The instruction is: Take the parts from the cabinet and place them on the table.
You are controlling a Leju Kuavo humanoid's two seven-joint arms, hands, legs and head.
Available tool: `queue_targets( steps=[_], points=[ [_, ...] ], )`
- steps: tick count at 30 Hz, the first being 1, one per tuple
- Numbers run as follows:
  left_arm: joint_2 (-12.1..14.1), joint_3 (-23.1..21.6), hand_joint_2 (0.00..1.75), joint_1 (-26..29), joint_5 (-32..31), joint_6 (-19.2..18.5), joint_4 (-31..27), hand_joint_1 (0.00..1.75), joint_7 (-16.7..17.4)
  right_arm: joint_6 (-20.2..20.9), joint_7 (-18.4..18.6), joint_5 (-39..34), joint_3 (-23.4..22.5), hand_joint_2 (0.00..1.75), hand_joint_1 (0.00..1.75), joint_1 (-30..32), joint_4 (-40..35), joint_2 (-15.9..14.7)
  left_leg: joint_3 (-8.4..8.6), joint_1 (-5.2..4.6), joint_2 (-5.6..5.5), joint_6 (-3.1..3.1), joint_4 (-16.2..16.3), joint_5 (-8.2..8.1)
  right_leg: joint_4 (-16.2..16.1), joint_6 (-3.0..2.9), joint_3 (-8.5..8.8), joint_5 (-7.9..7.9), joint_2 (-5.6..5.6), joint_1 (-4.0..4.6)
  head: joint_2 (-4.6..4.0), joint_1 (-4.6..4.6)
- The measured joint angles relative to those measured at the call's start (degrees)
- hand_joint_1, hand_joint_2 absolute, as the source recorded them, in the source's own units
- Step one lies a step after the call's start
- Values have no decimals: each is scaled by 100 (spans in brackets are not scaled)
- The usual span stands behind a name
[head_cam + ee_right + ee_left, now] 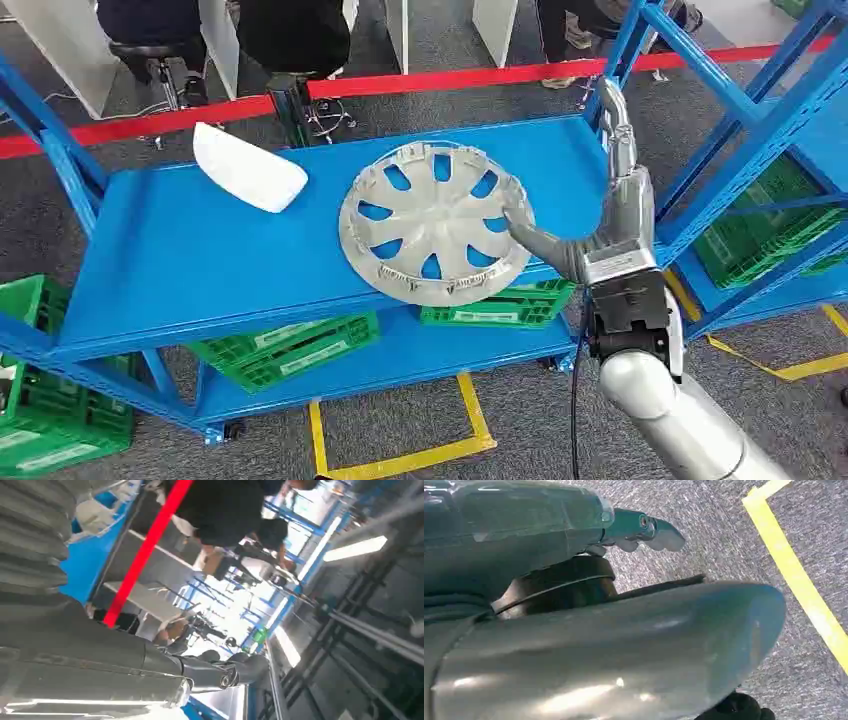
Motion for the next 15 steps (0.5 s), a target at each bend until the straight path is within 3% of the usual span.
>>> queue_targets(
  steps=[15],
  points=[
    [0,0,0,0,33,24,0,0,-37,-103,-79,-223,-212,175,0,262,-564,48,0,0,18,0,0,0,0,0,0,0,2,0,0,-2]
  ],
)
